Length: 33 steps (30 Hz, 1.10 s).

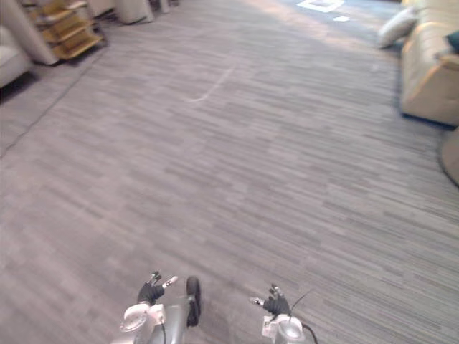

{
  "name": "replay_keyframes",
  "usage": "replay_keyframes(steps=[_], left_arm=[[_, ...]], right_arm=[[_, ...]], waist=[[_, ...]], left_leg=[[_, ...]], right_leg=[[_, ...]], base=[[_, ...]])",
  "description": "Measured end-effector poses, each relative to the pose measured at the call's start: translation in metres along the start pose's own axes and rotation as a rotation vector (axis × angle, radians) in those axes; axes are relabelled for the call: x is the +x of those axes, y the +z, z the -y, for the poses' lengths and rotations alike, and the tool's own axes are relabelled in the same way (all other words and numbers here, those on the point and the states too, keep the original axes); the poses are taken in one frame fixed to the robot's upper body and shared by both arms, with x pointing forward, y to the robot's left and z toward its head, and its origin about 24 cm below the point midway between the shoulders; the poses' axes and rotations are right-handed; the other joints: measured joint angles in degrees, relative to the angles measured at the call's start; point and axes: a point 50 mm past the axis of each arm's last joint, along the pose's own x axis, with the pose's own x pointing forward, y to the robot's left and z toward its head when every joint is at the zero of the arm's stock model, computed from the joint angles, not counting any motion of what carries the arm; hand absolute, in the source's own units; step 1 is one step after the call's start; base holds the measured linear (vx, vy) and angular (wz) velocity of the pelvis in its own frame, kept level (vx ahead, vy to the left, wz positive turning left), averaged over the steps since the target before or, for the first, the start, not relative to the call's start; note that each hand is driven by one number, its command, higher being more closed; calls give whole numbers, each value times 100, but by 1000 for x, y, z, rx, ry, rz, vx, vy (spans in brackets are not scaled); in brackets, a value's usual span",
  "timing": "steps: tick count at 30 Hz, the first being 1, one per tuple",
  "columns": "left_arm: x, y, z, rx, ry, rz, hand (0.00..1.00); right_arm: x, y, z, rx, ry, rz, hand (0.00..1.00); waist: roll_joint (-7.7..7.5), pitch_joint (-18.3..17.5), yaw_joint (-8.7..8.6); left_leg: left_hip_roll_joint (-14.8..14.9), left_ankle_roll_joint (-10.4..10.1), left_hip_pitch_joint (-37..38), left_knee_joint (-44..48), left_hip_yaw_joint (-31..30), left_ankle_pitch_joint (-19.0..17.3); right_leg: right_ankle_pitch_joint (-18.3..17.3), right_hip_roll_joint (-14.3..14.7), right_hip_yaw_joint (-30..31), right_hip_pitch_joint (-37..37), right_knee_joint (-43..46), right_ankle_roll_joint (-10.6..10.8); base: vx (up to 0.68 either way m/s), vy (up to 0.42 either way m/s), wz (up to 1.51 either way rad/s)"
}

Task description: Pick up cushions and gather them together orderly.

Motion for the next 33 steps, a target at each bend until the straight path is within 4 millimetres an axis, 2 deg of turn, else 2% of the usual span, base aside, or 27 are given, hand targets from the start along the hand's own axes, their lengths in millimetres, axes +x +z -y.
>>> replay_keyframes(steps=[1,2,4,6,8,9,10,11,12,13,14,15,16,17,18,19,20,21,22,23,24,26,28,29,30,32,33], left_arm=[[1,0,0,12,-5,-3,0],[2,-3,1,33,-11,-28,0],[-1,-16,5,69,-31,-87,0],[-1,-17,6,85,-40,-91,0],[0,-17,7,96,-46,-95,0],[0,-19,7,103,-49,-105,0],[-1,-22,7,104,-48,-119,0],[-3,-25,5,107,-46,-127,0],[-4,-26,3,117,-44,-127,0],[-3,-26,5,113,-48,-131,0],[-5,-29,11,94,-57,-139,0],[-4,-29,12,95,-58,-137,0],[-4,-27,13,102,-61,-132,0],[-4,-27,14,100,-61,-133,0],[-4,-28,15,94,-63,-135,0],[-4,-25,15,86,-60,-118,0],[-3,-22,13,90,-58,-107,0],[-2,-19,12,101,-58,-91,0],[-1,-13,12,100,-61,-63,0],[-1,-10,13,99,-62,-50,0],[0,-5,14,96,-66,-22,0],[0,-2,16,99,-71,-8,0],[0,0,22,99,-83,1,0],[0,1,23,102,-87,6,0],[1,2,20,108,-80,10,0],[2,3,19,112,-76,9,0],[2,1,16,109,-68,2,0]], right_arm=[[0,0,0,-2,2,-1,0],[2,4,-3,-12,17,10,0],[3,12,-8,-59,49,46,0],[6,19,-11,-94,68,68,0],[8,26,-9,-114,66,87,0],[9,31,-7,-117,62,102,0],[10,34,-6,-122,59,107,0],[10,32,-4,-124,55,99,0],[9,28,-2,-124,51,87,0],[9,31,6,-136,35,95,0],[10,35,12,-147,22,99,0],[10,35,14,-148,17,100,0],[10,37,19,-139,3,105,0],[10,36,23,-137,-11,91,0],[10,35,25,-138,-15,86,0],[9,32,24,-135,-14,72,0],[9,28,21,-131,-10,57,0],[9,25,18,-123,-5,48,0],[8,20,17,-117,-4,31,0],[8,19,17,-116,-3,27,0],[8,18,16,-114,-5,23,0],[8,18,15,-111,-7,22,0],[7,14,16,-110,-11,15,0],[6,13,16,-112,-12,10,0],[7,12,10,-121,6,8,0],[6,9,8,-131,18,1,0],[5,8,7,-129,20,1,0]], waist=[[11,25,-11],[35,87,-57],[236,91,-206],[304,115,-256],[314,122,-296],[304,139,-374],[279,157,-471],[201,147,-484],[144,141,-491],[239,132,-526],[515,32,-507],[573,19,-517],[658,40,-566],[778,102,-542],[823,153,-536],[805,237,-516],[734,277,-477],[555,306,-467],[499,288,-427],[476,307,-409],[462,319,-351],[495,343,-271],[614,302,-165],[650,286,-108],[555,215,-23],[445,168,-105],[372,139,-100]], left_leg=[[-5,15,181,-38,55,-120],[-12,27,612,-95,159,-335],[19,12,1742,-764,398,-565],[138,1,2279,-1237,554,-559],[255,-12,2553,-1481,694,-551],[311,-12,2715,-1588,731,-551],[312,-13,2961,-1737,738,-553],[189,-29,3146,-1835,697,-561],[133,-139,3340,-1850,609,-594],[266,-257,3592,-1779,474,-593],[544,-486,3476,-1308,359,-456],[636,-567,3347,-960,279,-406],[874,-793,2910,143,-20,-107],[1187,-922,2289,1720,-377,515],[1321,-975,2054,2461,-439,460],[1459,-996,1689,3528,-441,176],[1409,-935,1499,3880,-424,-53],[1303,-767,1168,3951,-321,-311],[1109,-551,602,3548,-128,-583],[1038,-473,435,3288,-52,-649],[828,-400,94,2330,89,-727],[415,-322,-276,907,-23,-573],[120,-559,-480,-837,-443,99],[121,-515,-586,-764,-495,491],[-12,-249,-584,-513,-443,947],[-153,109,-583,-313,-456,706],[-253,228,-470,-268,-407,514]], right_leg=[[215,-102,-92,-189,509,269],[271,-325,-367,-457,1371,291],[-108,-707,-1212,-1110,2015,-337],[-360,-661,-1710,-1683,1433,-542],[-307,-656,-2176,-2308,476,-574],[43,-635,-2316,-2589,-406,-549],[705,-556,-2335,-2663,-1584,-471],[1094,-561,-2268,-2642,-2250,-432],[1550,-570,-2128,-2672,-2312,-645],[1955,-498,-2039,-2706,-1828,-944],[1382,-361,-2048,-2871,-1249,-978],[1223,-351,-2055,-2875,-1129,-998],[893,-220,-2048,-2759,-994,-999],[699,2,-1974,-2370,-1169,-1023],[664,149,-1922,-2110,-1314,-1060],[593,341,-1826,-1523,-1618,-1197],[540,367,-1777,-1144,-1799,-1237],[444,396,-1663,-677,-2116,-1308],[472,412,-1525,-161,-2537,-1223],[471,413,-1473,-50,-2658,-1200],[460,406,-1332,209,-2879,-1128],[379,338,-1113,584,-3180,-997],[268,353,-861,1006,-3626,-843],[172,372,-740,1145,-3717,-771],[-75,187,-583,1262,-3565,-616],[-142,-20,-555,962,-2830,-530],[-181,-150,-474,599,-1907,-455]], base=[[581,246,-70],[526,200,-54],[581,171,-60],[524,72,-36],[529,-14,-11],[553,-89,17],[586,-109,22],[507,-104,19],[703,-189,7],[814,-266,-22],[804,-301,-27],[619,-296,-32],[620,-290,-23],[629,-256,-29],[634,-175,-47],[504,-93,-45],[591,-104,-46],[643,-116,-43],[626,-114,-40],[602,-87,-59],[536,-10,-68],[570,60,-63],[511,159,-62],[708,301,-78],[729,292,-53],[594,207,-24],[635,241,-9]])
